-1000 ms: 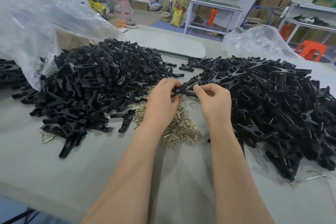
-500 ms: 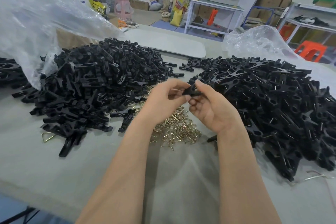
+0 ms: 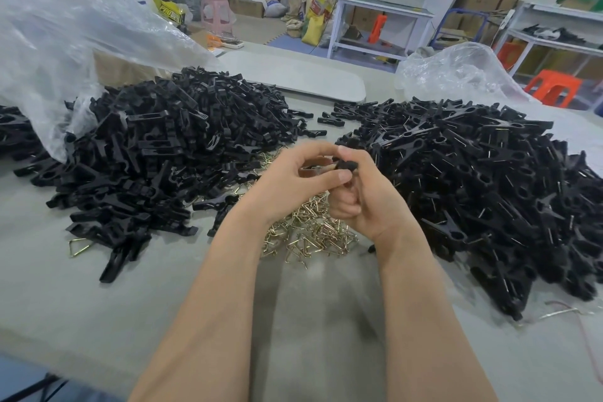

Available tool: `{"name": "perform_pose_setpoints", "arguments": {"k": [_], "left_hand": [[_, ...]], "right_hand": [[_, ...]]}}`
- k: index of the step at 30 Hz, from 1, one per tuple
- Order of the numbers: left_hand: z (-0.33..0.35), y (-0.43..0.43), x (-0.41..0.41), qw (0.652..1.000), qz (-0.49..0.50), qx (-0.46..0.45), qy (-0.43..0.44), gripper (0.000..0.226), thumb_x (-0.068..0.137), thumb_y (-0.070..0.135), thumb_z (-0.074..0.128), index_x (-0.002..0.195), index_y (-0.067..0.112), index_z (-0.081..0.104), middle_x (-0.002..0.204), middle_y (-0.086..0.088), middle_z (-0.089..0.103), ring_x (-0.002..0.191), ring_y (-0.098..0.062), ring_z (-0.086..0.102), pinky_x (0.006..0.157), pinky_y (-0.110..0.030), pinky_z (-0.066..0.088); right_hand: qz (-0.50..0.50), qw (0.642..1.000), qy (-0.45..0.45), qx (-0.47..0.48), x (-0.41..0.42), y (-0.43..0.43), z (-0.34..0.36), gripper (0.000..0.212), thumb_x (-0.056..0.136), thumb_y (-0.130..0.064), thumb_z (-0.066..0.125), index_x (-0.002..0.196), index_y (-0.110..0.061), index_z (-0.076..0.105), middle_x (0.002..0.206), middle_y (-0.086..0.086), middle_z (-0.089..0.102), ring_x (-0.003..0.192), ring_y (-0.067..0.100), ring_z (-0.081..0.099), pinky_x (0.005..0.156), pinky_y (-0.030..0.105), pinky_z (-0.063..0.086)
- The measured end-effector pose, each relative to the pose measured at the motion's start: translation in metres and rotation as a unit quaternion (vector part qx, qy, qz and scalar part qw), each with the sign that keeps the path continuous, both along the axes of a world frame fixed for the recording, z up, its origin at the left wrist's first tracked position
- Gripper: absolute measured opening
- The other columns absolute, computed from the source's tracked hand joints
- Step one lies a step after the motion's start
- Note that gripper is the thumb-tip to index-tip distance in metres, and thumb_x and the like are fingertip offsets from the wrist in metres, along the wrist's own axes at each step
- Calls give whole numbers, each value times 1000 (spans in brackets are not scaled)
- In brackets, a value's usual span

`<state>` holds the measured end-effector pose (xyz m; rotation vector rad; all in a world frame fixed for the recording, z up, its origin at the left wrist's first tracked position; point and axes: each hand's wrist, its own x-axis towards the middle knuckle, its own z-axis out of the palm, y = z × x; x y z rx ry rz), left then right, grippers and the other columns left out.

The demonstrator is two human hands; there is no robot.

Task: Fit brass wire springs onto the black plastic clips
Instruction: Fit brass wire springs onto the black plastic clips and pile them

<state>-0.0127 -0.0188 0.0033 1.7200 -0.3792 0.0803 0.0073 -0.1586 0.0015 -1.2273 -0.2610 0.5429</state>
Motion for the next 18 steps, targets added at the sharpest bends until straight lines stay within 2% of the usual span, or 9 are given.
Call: {"name": "perform_pose_setpoints", "arguments": {"k": [3,7,9,12,13,14,16,17,18], "left_hand": [[-1,0,0,1000,7,3,-6,24,85,16,68,108,15,66,105,-2,69,104,-16,63,99,-37,48],[-8,0,4,996,71,49,-16,12,84,23,70,96,25,67,83,16,66,84,2,60,83,-27,47],[-13,-1,6,986,74,148,-29,17,84,27,70,97,35,63,87,23,61,81,15,51,75,-15,38],[-18,-3,10,981,73,179,-25,38,86,28,68,122,31,58,117,13,57,99,9,50,91,-13,38],[-17,-3,11,982,93,160,-32,46,87,28,66,131,28,52,125,12,53,105,4,49,95,-15,37],[-15,-3,12,981,136,130,-46,49,88,28,64,134,25,48,128,12,48,108,3,48,94,-12,36],[-9,0,13,958,278,17,-72,42,91,23,60,131,21,49,128,9,48,104,5,49,84,-3,38],[-6,4,13,931,352,-61,-72,35,92,21,57,127,20,51,125,7,51,102,5,51,80,-1,40],[-4,8,13,898,412,-137,-67,29,94,21,54,123,18,53,122,6,53,102,3,52,81,-1,41]], "right_hand": [[-7,1000,10,15,-1,4,-4,42,78,-52,54,84,-11,55,40,-9,38,31,4,31,34,15,29],[-49,994,60,-73,1,-6,-1,86,58,-82,50,96,-7,66,62,4,65,49,12,57,47,20,47],[-116,975,19,-188,5,-12,-3,70,68,-74,58,91,-8,68,67,4,67,53,12,57,52,21,47],[-179,940,-63,-282,11,-7,0,25,89,-33,64,82,-9,67,67,4,61,55,12,49,52,21,41],[-235,945,-68,-218,15,-5,5,21,90,-29,63,84,-9,66,69,4,63,56,11,51,52,21,43],[-298,951,-45,-76,20,-6,14,21,90,-29,63,90,-8,65,74,3,66,60,10,58,54,19,47],[-338,904,-3,261,28,-9,34,49,90,-38,61,121,-2,54,96,8,68,91,16,68,77,25,57],[-332,886,-1,324,33,-10,37,65,88,-45,60,136,-4,41,110,11,63,107,21,63,90,31,54],[-324,900,-7,292,35,-5,39,75,87,-48,59,144,-8,31,121,13,57,115,23,58,97,33,50]]}}
